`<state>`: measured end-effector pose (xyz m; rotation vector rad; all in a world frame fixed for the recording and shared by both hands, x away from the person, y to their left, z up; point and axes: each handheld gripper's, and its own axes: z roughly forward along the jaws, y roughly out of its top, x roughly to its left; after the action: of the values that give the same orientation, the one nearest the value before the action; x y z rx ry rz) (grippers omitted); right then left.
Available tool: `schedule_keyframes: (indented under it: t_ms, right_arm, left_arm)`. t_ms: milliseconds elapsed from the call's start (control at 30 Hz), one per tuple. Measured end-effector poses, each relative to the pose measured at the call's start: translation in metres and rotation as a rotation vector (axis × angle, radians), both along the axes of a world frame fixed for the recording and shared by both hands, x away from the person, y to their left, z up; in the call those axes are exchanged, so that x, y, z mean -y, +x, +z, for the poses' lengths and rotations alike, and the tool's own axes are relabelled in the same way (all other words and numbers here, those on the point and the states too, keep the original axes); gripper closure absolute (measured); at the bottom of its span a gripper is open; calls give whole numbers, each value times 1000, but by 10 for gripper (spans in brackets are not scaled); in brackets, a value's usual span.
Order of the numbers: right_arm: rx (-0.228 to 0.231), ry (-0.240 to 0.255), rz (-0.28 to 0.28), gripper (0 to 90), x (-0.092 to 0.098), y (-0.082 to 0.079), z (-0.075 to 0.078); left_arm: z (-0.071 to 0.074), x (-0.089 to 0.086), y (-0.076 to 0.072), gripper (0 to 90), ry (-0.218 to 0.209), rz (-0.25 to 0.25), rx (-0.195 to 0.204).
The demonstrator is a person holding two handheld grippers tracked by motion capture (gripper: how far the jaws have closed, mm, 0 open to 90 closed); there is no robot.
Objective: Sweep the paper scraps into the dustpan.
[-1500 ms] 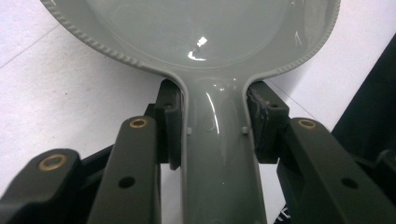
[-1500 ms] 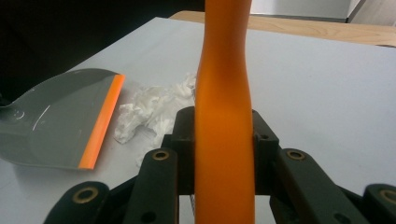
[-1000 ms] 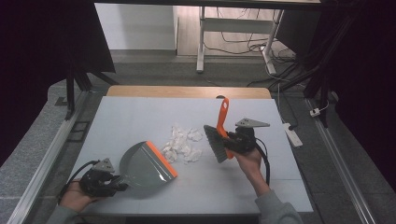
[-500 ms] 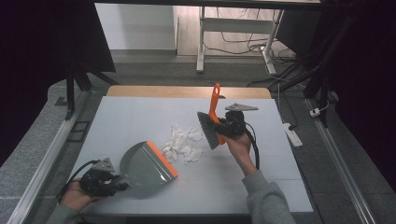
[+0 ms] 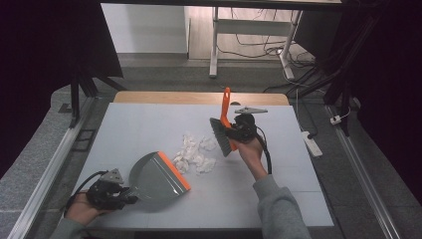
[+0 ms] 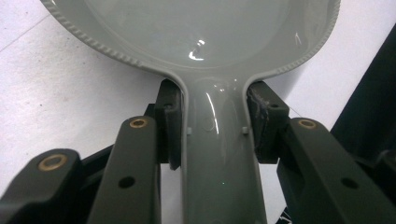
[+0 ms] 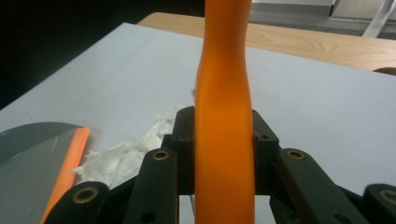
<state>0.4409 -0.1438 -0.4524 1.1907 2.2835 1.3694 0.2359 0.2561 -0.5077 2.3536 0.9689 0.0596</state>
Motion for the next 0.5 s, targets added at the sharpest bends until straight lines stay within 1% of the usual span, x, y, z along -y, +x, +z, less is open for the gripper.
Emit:
schedule_keyframes:
  t_ms: [133,167,233,267,333,400,500]
  right_arm:
    - [-18,-18,-10,699,-4,6,-5]
    - [-34,-31,-17,700,-8,10,-8]
    - [-44,-36,-20,699,-10,12,-10]
    - [-55,-46,-24,700,-14,15,-13]
    - [-62,-50,-26,699,-16,16,-14]
    - [-66,-75,-31,700,-22,20,-17]
    - [-67,-89,-38,700,-25,23,-18]
  left_arm:
    - [-1,0,0,619,-1,0,2]
    - [-2,0,1,619,-3,-2,2]
    - [-2,2,1,619,-1,-5,0]
    - [-3,2,1,619,0,-10,-2]
    - [-4,3,1,619,-1,-14,-7]
    - [-4,3,1,619,-2,-14,-9]
    - [-4,3,2,619,-4,-14,-7]
